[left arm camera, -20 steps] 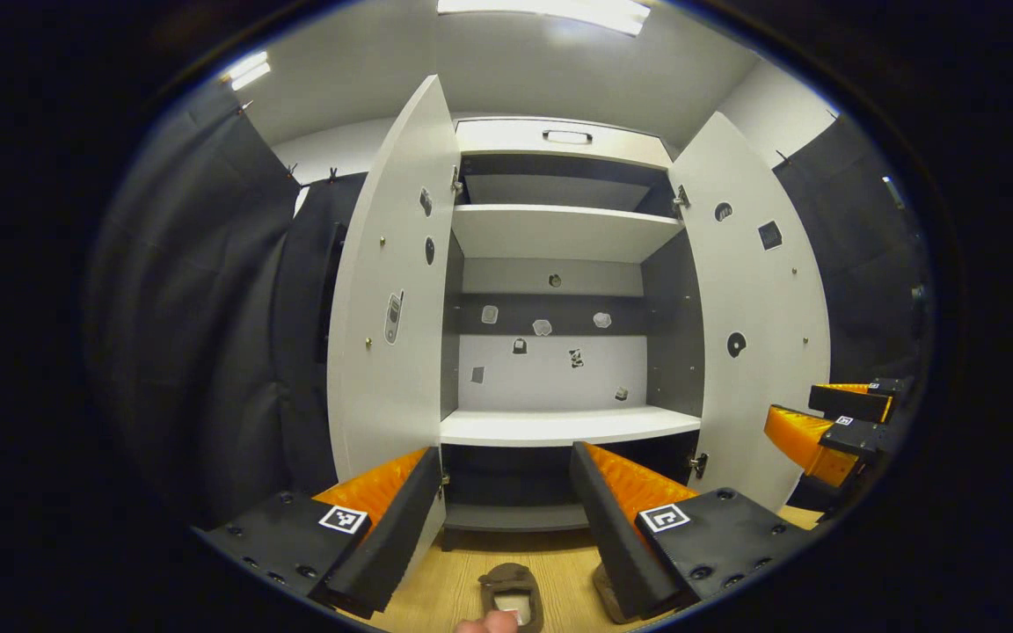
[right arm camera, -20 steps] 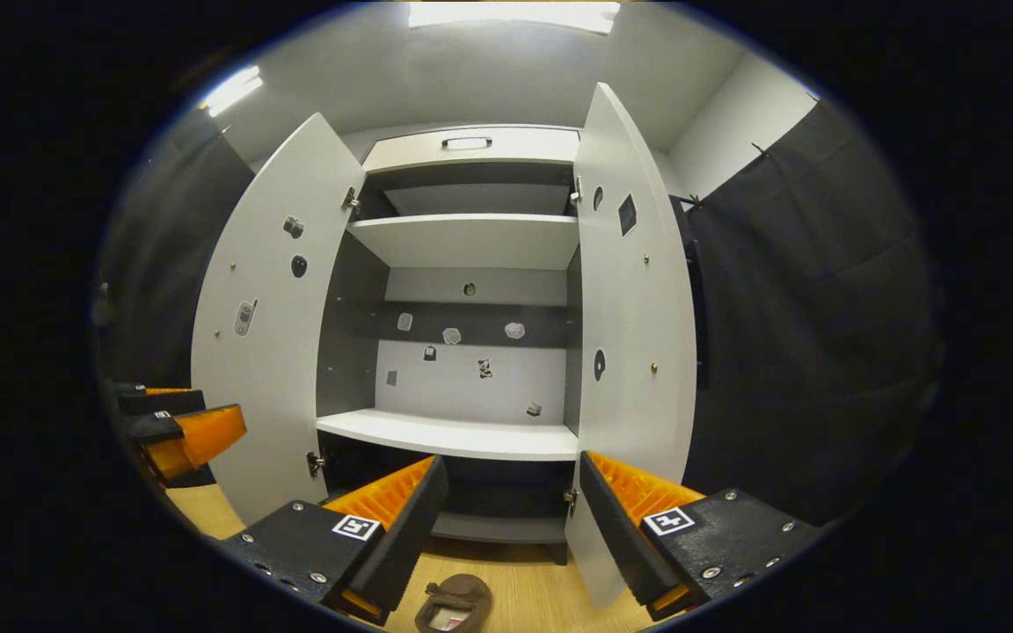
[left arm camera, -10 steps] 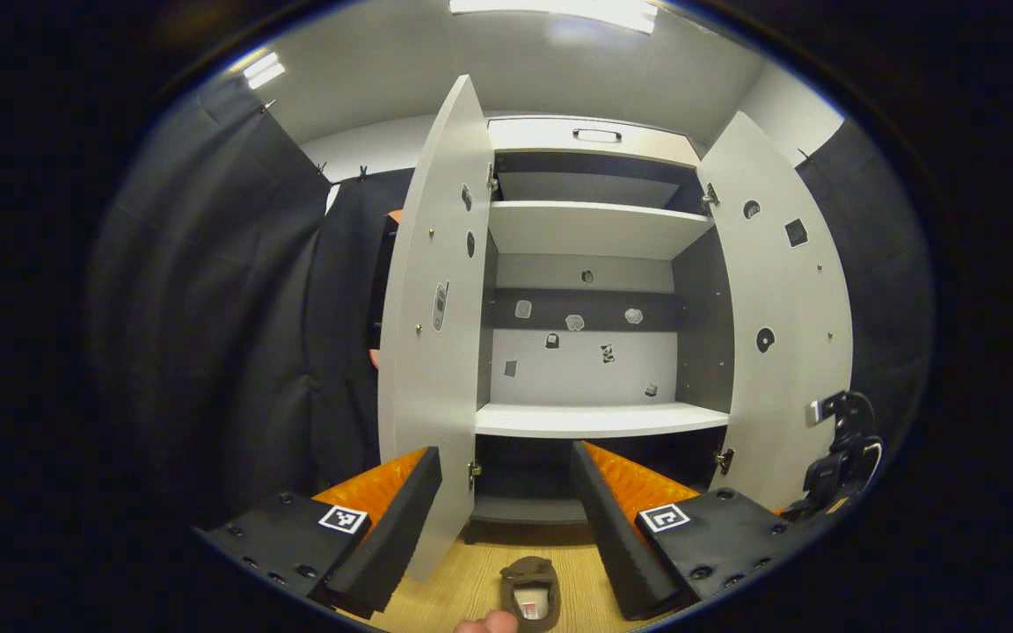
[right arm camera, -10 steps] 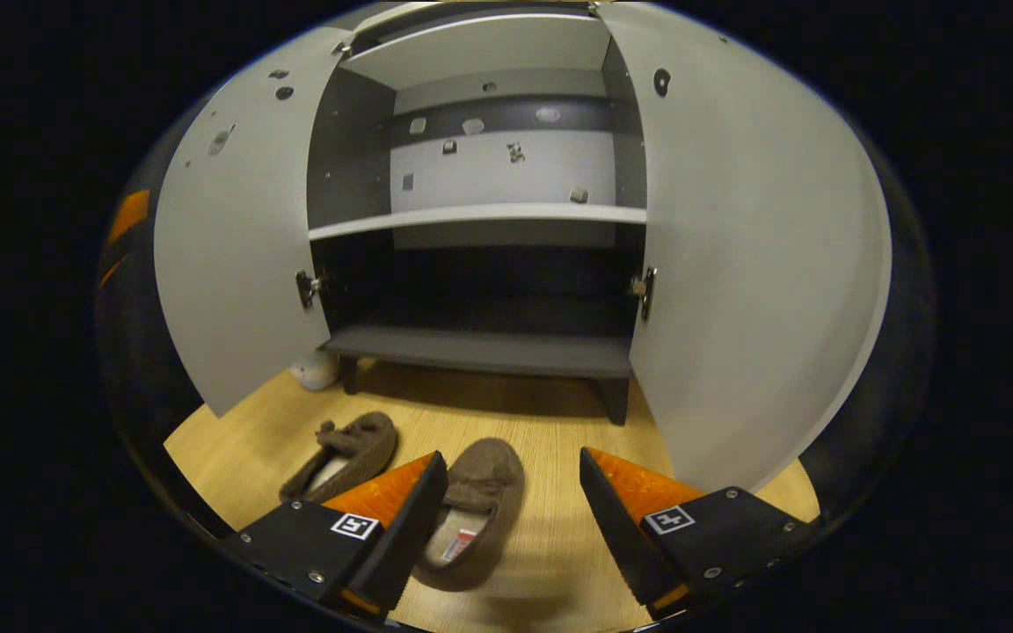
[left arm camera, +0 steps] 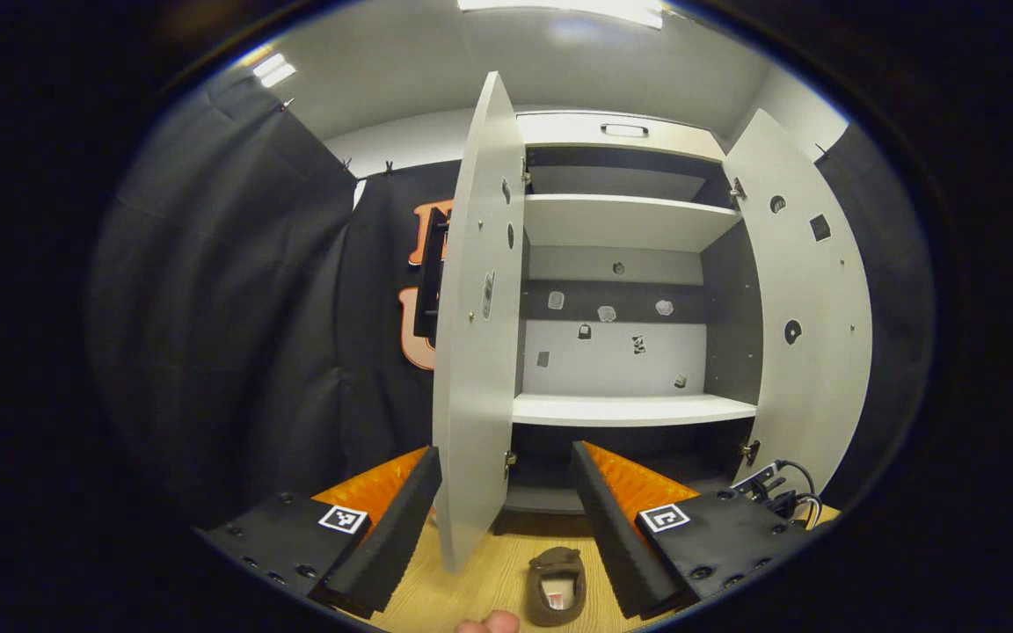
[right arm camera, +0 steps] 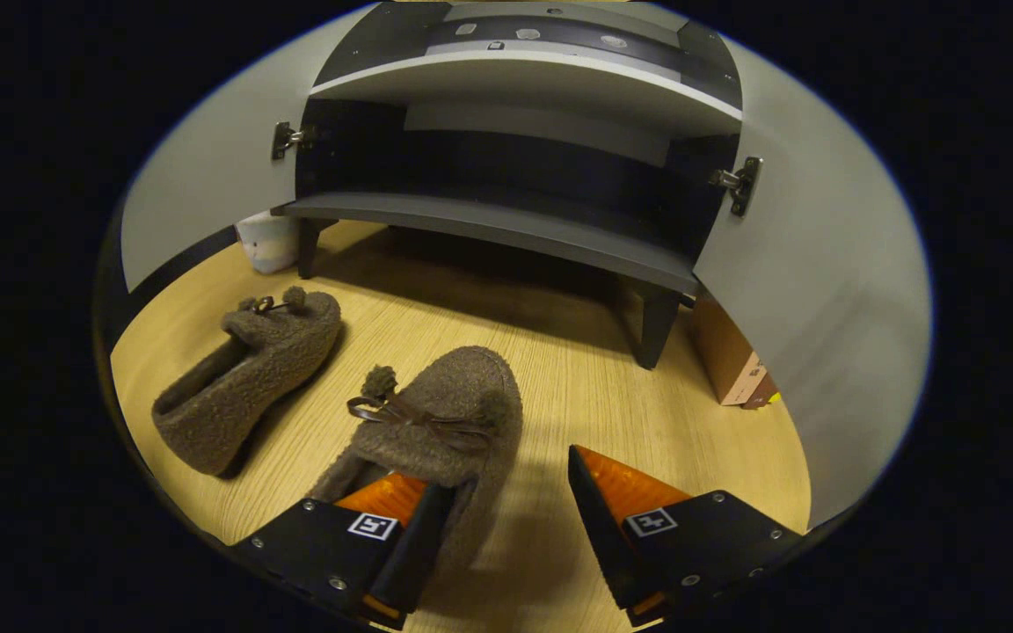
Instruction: Grab one shoe with the right hand and put it into the shoe cabinet, grab the other shoe with the left hand and put it into the shoe cabinet; then close the right door with the right hand and the left door with the left hand.
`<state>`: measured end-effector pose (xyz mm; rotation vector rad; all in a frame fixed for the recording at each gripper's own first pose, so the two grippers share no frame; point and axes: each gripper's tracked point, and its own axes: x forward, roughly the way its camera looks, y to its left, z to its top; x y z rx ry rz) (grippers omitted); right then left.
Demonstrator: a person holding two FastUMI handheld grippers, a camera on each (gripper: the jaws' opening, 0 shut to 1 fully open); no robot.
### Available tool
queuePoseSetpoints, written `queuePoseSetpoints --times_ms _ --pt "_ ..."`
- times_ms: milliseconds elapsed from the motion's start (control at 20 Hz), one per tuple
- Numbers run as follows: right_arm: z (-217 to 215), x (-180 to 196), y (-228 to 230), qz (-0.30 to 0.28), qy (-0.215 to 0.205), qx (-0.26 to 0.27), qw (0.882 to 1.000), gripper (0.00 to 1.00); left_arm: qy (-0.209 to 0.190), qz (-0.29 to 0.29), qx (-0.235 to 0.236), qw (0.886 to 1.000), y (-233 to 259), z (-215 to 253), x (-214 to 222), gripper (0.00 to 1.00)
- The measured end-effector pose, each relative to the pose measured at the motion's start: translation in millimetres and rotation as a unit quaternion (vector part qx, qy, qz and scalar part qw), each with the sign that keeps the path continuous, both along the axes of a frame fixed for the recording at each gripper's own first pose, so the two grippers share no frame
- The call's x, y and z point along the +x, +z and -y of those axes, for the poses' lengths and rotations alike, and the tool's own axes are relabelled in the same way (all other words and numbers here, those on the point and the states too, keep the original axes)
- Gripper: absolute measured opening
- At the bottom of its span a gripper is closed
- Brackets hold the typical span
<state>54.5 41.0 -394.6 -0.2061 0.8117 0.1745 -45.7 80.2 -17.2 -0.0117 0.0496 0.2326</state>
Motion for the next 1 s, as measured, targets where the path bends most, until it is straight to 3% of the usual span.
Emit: queuePoseSetpoints --times_ms 100,200,250,300,500,700,850,1000 --pt "-10.3 3.6 -9.6 -0.014 0.016 0.029 0.999 0.7 0.006 -0.006 -0.001 1.0 -2.7 -3.8 -2.2 0.96" --pt "-7.2 18.4 -8.9 0.007 0.0 0.034 0.999 0.35 0.008 -0.003 -0.002 1.0 -0.7 -5.7 -4.5 0.96" --pt "-3.2 18.6 -3.9 0.012 -0.007 0.038 0.999 0.12 0.009 -0.001 -0.002 1.0 -0.4 -6.8 -4.1 0.96" --pt "1.3 18.8 5.8 0.026 -0.014 0.038 0.999 0.08 0.008 0.0 -0.003 1.0 0.0 -6.8 -4.0 0.96" --pt "-1.4 28.9 75.6 0.106 -0.035 0.061 0.992 0.07 -0.012 -0.004 -0.007 1.0 -6.1 0.7 6.9 0.94" --pt "-8.3 50.4 187.9 0.184 -0.035 0.065 0.98 0.07 -0.051 -0.002 -0.011 0.999 -9.8 15.2 24.9 0.95" --pt "-10.6 98.4 272.6 0.229 -0.039 0.063 0.971 0.07 -0.074 -0.003 -0.01 0.997 -11.2 24.2 33.2 0.94" --pt "-14.2 171.9 335.4 0.266 -0.038 0.064 0.961 0.07 -0.089 -0.011 -0.015 0.996 -17.7 32.9 38.0 0.97"
